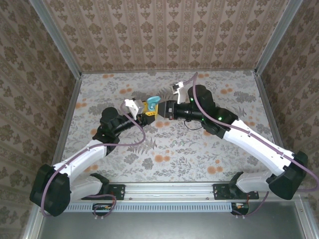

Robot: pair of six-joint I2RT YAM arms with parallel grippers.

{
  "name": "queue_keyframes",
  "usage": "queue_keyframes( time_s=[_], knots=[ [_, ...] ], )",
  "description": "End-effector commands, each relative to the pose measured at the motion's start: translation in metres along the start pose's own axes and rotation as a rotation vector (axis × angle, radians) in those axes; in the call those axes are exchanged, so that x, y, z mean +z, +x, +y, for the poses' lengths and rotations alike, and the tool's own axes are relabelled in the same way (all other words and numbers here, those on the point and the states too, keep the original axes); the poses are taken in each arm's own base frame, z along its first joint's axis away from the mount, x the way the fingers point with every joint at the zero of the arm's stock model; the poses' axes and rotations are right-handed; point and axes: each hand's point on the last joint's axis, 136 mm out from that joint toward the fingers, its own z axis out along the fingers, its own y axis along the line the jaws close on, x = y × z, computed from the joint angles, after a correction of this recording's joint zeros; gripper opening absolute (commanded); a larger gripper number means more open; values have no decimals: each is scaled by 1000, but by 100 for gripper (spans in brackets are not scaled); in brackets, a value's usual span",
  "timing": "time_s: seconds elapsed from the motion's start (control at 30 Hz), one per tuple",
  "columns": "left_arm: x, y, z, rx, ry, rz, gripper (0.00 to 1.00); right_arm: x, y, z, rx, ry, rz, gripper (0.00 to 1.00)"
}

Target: Insert the wireless bluetooth earbuds into the charging case

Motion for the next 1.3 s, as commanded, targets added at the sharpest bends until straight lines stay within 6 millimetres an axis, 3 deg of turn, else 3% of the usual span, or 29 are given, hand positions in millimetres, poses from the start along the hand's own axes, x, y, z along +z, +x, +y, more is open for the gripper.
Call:
queue_keyframes(
  time_s=[0.0,0.43,1.0,1.13,1.27],
  knots=[
    [4,-27,-3,69,25,-76,38,-10,-3,-4,-13,16,-23,30],
    [5,-28,-8,51,49,-86,37,12,-13,-3,4,17,1,31],
    [5,-30,-9,48,56,-89,37,21,-23,-18,-4,95,-31,35],
    [5,-31,-10,48,57,-89,37,21,-24,-14,-6,78,-29,35],
    [5,-31,-10,47,57,-88,37,33,-17,-21,9,80,8,34]
  ],
)
